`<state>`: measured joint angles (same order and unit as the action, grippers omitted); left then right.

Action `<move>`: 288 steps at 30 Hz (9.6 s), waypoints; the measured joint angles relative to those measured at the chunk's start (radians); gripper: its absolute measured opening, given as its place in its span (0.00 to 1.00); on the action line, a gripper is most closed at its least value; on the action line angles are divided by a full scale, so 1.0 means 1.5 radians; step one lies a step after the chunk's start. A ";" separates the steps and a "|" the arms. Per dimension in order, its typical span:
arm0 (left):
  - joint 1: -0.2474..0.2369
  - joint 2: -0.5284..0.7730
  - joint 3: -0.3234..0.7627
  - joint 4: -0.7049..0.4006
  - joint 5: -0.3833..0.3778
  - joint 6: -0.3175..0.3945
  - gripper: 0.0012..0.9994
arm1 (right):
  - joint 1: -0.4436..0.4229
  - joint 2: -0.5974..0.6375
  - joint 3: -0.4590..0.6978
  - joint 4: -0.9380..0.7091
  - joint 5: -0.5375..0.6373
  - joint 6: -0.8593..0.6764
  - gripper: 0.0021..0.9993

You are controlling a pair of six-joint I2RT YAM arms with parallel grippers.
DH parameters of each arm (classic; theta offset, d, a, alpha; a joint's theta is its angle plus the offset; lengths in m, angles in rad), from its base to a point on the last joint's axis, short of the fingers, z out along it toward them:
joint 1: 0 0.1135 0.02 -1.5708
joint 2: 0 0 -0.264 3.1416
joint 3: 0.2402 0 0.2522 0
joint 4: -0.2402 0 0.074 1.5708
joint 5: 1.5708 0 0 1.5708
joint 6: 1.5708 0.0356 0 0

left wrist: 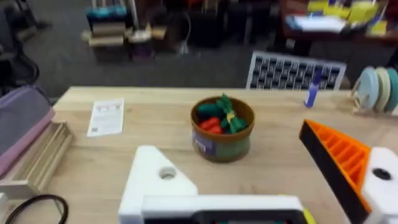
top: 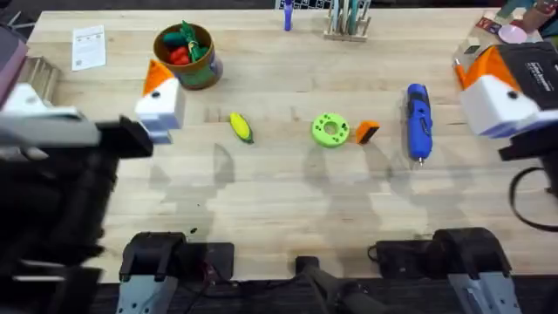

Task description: Pick up the gripper from the table and insert it into the empty holder that is missing its gripper. Then pick up a screw, insert it into the mounting hole, and use the screwdriver to tighten it. Finally, clean up the table by picking up the vegetable and placing it into the bucket.

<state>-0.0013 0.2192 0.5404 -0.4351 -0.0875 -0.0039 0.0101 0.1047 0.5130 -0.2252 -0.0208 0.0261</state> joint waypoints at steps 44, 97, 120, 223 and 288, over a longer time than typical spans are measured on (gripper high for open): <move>-0.070 0.688 0.363 -0.336 0.026 -0.091 0.99 | 0.000 0.604 0.367 -0.478 -0.002 0.000 0.99; -0.201 1.095 0.478 -0.375 0.095 -0.572 0.24 | 0.000 0.604 0.368 -0.479 -0.002 0.000 0.99; -0.202 1.041 0.465 -0.388 0.096 -0.560 0.00 | 0.000 0.604 0.368 -0.478 -0.002 0.000 0.99; -0.051 0.357 0.152 -0.094 0.136 -0.048 0.99 | 0.000 0.604 0.368 -0.494 -0.002 0.000 0.99; 0.021 -0.139 -0.356 0.380 0.590 0.079 0.99 | 0.000 0.604 0.368 -0.494 -0.002 0.000 0.99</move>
<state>0.0307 0.0101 0.0063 0.1349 0.7968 0.1150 0.0101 1.0103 1.0649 -0.9668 -0.0238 0.0257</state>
